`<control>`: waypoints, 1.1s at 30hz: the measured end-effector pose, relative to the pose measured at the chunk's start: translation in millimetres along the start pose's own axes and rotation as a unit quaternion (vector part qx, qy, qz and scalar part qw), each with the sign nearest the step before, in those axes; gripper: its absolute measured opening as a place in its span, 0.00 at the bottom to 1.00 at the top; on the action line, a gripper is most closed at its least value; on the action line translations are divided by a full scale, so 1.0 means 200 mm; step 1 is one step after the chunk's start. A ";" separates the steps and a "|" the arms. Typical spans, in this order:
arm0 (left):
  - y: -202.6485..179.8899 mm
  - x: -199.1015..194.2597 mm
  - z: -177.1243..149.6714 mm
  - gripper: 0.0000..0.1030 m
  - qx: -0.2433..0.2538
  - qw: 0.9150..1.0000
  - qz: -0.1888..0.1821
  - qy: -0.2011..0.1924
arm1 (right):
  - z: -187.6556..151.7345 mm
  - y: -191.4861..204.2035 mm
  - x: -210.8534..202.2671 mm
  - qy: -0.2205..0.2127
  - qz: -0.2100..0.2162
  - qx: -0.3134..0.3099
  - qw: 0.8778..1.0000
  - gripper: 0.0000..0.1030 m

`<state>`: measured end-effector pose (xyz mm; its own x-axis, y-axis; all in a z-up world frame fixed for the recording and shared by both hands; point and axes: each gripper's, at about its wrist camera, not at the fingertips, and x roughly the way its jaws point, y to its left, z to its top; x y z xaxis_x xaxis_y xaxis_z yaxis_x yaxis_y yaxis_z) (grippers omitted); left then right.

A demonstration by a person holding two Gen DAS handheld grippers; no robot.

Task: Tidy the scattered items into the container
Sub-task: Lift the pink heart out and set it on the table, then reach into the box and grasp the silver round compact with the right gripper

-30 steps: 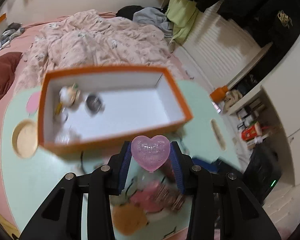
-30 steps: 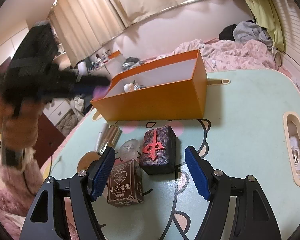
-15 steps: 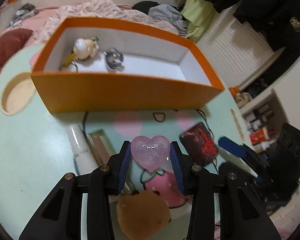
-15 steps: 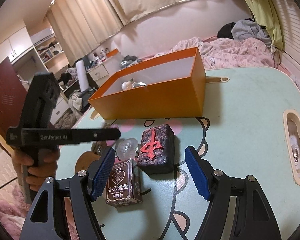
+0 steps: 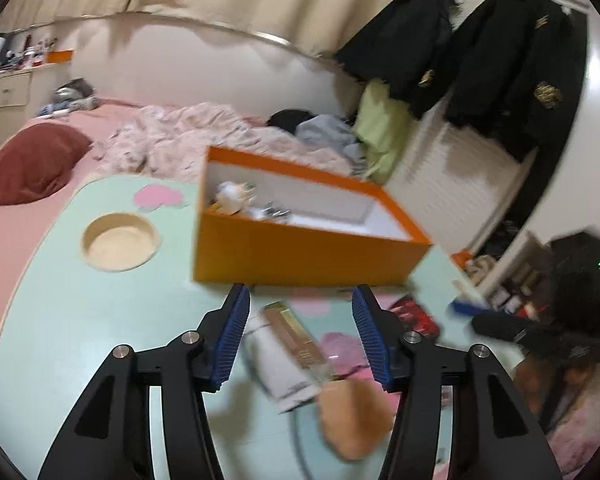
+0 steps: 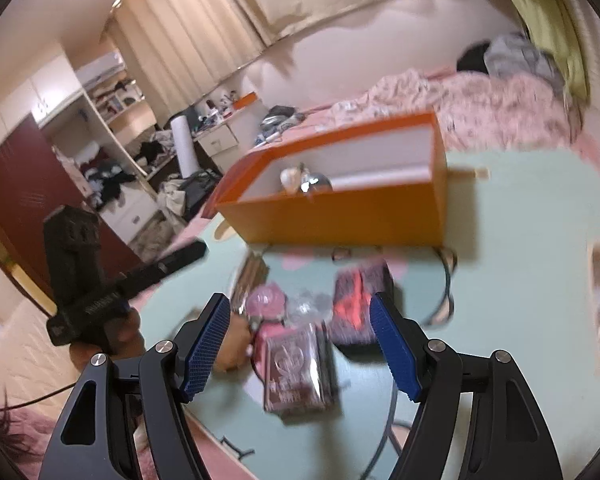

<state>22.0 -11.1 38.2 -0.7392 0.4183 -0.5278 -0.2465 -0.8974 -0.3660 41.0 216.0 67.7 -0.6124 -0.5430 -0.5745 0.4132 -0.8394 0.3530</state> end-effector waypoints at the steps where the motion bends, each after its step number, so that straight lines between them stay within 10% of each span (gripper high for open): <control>1: 0.01 0.02 -0.01 0.53 -0.001 1.000 0.005 0.005 | 0.05 0.05 0.00 -0.004 -0.014 -0.021 1.000 0.70; 8: 0.03 0.00 -0.04 0.53 0.018 0.999 0.029 -0.012 | 0.47 0.27 0.28 0.043 -0.101 -0.079 0.991 0.70; 20: 0.16 -0.02 -0.05 0.53 -0.051 0.998 -0.024 -0.001 | 0.72 0.02 1.10 0.279 -0.155 0.034 0.947 0.63; 33: 0.12 -0.05 -0.06 0.53 -0.040 0.999 -0.029 -0.010 | 0.67 0.03 1.22 0.297 -0.202 -0.023 0.933 0.25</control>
<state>31.7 -34.8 25.4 -0.7379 0.4651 -0.4891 -0.2383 -0.8576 -0.4558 -195.8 74.8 28.4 -0.2478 -0.0630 -0.9668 0.2663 -0.9639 -0.0055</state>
